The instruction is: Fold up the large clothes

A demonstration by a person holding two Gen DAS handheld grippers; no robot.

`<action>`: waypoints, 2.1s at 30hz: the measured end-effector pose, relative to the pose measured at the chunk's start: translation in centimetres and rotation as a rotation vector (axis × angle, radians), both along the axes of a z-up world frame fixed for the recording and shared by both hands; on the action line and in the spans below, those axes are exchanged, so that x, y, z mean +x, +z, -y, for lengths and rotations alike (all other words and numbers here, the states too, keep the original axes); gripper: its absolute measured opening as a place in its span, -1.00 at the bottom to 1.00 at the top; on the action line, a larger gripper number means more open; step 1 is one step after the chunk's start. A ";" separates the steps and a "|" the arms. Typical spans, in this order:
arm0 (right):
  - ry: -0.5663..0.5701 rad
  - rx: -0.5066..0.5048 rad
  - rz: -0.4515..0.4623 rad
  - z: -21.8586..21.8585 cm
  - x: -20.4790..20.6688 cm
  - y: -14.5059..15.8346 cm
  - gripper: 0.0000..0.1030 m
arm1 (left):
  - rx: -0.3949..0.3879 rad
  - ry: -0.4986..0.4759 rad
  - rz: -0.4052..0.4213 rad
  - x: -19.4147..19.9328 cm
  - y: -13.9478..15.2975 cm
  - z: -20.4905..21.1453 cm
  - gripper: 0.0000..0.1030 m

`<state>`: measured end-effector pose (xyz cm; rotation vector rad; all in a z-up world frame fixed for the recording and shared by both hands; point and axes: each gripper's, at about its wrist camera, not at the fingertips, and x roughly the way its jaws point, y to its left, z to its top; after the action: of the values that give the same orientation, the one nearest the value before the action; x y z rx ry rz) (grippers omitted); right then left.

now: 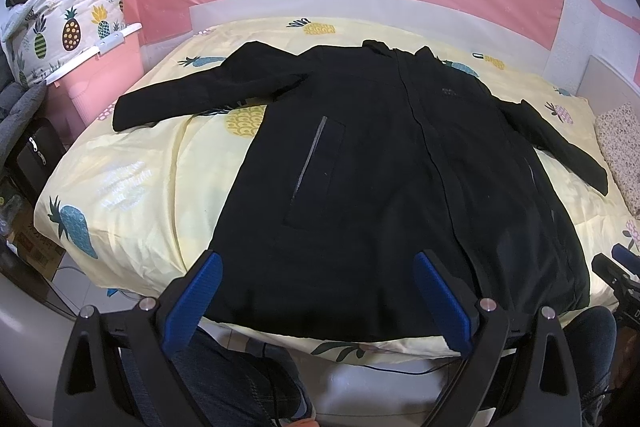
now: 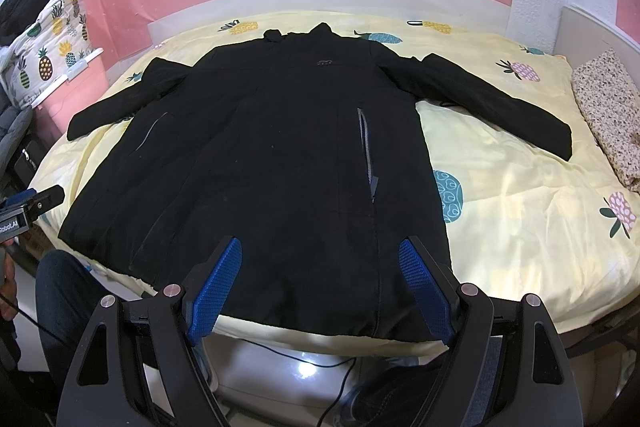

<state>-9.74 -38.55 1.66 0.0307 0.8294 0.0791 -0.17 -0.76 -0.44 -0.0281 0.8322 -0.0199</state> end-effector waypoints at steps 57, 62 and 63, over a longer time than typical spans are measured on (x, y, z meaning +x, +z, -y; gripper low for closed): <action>0.171 -0.018 0.044 -7.4 11.0 -0.5 0.58 | -0.070 0.199 -0.018 12.0 -4.2 -10.3 0.85; 0.198 -0.034 0.038 -8.9 13.7 -1.0 0.58 | -0.068 0.264 -0.023 15.6 -5.1 -14.1 0.83; 0.202 -0.035 0.036 -9.1 14.2 -1.1 0.58 | -0.090 0.272 -0.029 16.3 -5.3 -14.9 0.78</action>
<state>4.44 -29.40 0.54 -0.0879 0.7962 0.2545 16.12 14.19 -5.72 -0.2264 0.8505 0.1998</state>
